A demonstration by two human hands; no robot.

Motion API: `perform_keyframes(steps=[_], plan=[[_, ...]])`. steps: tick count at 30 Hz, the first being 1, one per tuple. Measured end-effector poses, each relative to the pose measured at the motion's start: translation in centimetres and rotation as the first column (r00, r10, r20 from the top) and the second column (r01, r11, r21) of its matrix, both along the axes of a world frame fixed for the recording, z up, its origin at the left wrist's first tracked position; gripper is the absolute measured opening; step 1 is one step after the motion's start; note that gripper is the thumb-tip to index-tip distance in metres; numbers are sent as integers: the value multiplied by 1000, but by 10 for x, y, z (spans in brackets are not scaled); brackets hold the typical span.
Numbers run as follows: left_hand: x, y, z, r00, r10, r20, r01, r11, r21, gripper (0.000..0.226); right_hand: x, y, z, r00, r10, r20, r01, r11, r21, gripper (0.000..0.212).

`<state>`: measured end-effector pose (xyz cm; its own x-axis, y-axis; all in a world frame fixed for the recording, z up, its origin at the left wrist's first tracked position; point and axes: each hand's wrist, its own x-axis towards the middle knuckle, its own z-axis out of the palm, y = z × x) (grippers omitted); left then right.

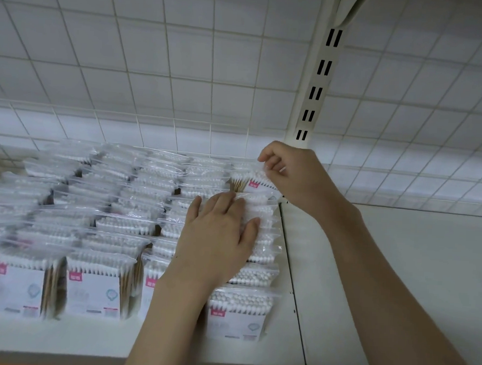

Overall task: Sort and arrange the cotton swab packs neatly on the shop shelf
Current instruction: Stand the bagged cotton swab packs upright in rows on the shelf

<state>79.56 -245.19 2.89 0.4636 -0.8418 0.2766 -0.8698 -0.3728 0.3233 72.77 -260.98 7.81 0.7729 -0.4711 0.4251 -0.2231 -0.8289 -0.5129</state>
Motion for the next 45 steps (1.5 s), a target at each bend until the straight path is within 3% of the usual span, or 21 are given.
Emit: perform_keyframes(steps=[6, 11, 14, 20, 25, 29, 37, 45], plan=[[0, 0, 0, 1000, -8, -8, 8, 1000, -1, 53, 8, 5, -16, 987, 133, -89, -118, 981, 157, 36], [1, 0, 0, 1000, -11, -17, 11, 1000, -4, 53, -2, -6, -29, 995, -77, -65, 81, 994, 69, 22], [1, 0, 0, 1000, -12, -20, 12, 1000, 5, 53, -7, -12, -37, 967, -228, -111, 243, 960, 140, 28], [0, 0, 4, 999, -17, -27, 18, 999, 33, 50, -6, 1, -43, 982, -142, -121, 169, 955, 246, 20], [7, -7, 15, 999, -25, -40, 28, 998, 61, 49, -7, -3, -40, 980, -122, -157, 153, 968, 201, 20], [11, -13, 26, 996, -39, -83, 48, 993, 108, 64, -5, -7, -33, 972, -172, -162, 190, 977, 101, 23], [18, -22, 21, 997, -40, -61, 49, 986, 158, 62, 11, -14, -9, 960, -232, -160, 221, 972, -82, 29], [18, -23, 14, 999, -32, -7, 33, 990, 138, 56, 31, -15, -3, 923, -215, -320, 170, 972, -164, 25]])
